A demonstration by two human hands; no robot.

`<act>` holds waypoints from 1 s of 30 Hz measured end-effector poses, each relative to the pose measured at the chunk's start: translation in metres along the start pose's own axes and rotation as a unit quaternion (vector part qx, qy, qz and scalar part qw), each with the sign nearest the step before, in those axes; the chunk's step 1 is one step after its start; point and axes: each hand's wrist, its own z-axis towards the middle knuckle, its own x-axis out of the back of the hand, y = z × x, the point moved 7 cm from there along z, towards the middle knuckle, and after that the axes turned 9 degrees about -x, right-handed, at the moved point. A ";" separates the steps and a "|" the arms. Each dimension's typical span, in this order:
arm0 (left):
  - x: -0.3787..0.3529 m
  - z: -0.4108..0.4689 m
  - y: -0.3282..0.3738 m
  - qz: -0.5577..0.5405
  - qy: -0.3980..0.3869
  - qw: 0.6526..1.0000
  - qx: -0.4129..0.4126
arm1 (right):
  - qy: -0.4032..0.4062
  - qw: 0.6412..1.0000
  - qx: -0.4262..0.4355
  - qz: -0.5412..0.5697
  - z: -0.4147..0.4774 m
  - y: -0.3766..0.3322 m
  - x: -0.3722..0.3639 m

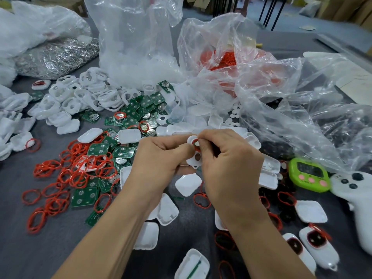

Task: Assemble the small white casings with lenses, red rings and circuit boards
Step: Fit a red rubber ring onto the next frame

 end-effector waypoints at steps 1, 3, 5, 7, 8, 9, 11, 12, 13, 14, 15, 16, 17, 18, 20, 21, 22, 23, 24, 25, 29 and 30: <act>0.000 0.000 0.000 0.001 0.001 1.000 -0.003 | 0.006 1.000 0.006 -0.001 0.000 -0.001 0.000; -0.001 -0.002 0.001 0.011 0.001 1.000 -0.014 | 0.010 1.000 0.013 -0.006 0.000 -0.001 -0.001; -0.001 -0.003 0.003 0.022 -0.004 0.999 -0.026 | 0.012 1.000 0.017 -0.015 0.000 -0.002 -0.002; -0.002 -0.003 0.004 0.007 -0.005 1.000 -0.029 | 0.007 1.000 0.013 -0.008 0.000 -0.003 -0.002; -0.001 -0.003 0.004 -0.007 0.001 1.000 -0.027 | -0.001 1.000 0.001 0.011 0.002 -0.002 -0.001; 0.002 -0.002 0.004 -0.018 0.011 1.000 -0.023 | -0.016 0.999 -0.024 0.043 0.005 0.001 0.000; 0.007 0.001 0.002 -0.027 0.033 0.999 -0.013 | -0.076 0.981 -0.112 0.138 0.012 0.014 -0.003; 0.009 0.003 0.000 -0.033 0.040 0.999 -0.006 | -0.112 0.964 -0.159 0.182 0.014 0.020 -0.006; 0.009 0.004 -0.001 -0.040 0.042 0.998 0.000 | -0.136 0.950 -0.190 0.206 0.016 0.025 -0.008; 0.009 0.004 -0.002 -0.048 0.039 0.998 0.006 | -0.145 0.946 -0.203 0.206 0.018 0.029 -0.007; 0.008 0.005 -0.003 -0.056 0.033 0.998 0.009 | -0.145 0.949 -0.205 0.192 0.019 0.031 -0.006; 0.006 0.005 -0.003 -0.061 0.028 0.998 0.008 | -0.144 0.951 -0.207 0.179 0.020 0.032 -0.005; 0.006 0.005 -0.003 -0.063 0.027 0.998 0.001 | -0.144 0.951 -0.211 0.175 0.020 0.033 -0.004; 0.006 0.005 -0.001 -0.062 0.029 0.998 -0.010 | -0.144 0.948 -0.218 0.180 0.019 0.034 -0.004; 0.007 0.005 0.002 -0.045 0.042 0.997 -0.037 | -0.144 0.945 -0.229 0.185 0.018 0.034 -0.006; 0.008 0.005 0.003 -0.031 0.048 0.997 -0.051 | -0.141 0.945 -0.231 0.183 0.017 0.034 -0.007; 0.009 0.005 0.005 -0.015 0.050 0.996 -0.065 | -0.136 0.946 -0.234 0.180 0.016 0.033 -0.007; 0.008 0.004 0.006 -0.002 0.051 0.996 -0.079 | -0.127 0.947 -0.236 0.174 0.016 0.033 -0.007; 0.007 0.003 0.007 0.007 0.050 0.995 -0.090 | -0.119 0.950 -0.238 0.166 0.015 0.033 -0.007; 0.006 0.002 0.008 0.011 0.051 0.994 -0.099 | -0.111 0.951 -0.241 0.157 0.014 0.034 -0.007; 0.001 -0.002 0.008 0.012 0.056 0.992 -0.116 | -0.096 0.955 -0.247 0.136 0.011 0.035 -0.007; 0.001 -0.002 0.009 0.016 0.055 0.991 -0.119 | -0.095 0.955 -0.246 0.132 0.011 0.035 -0.007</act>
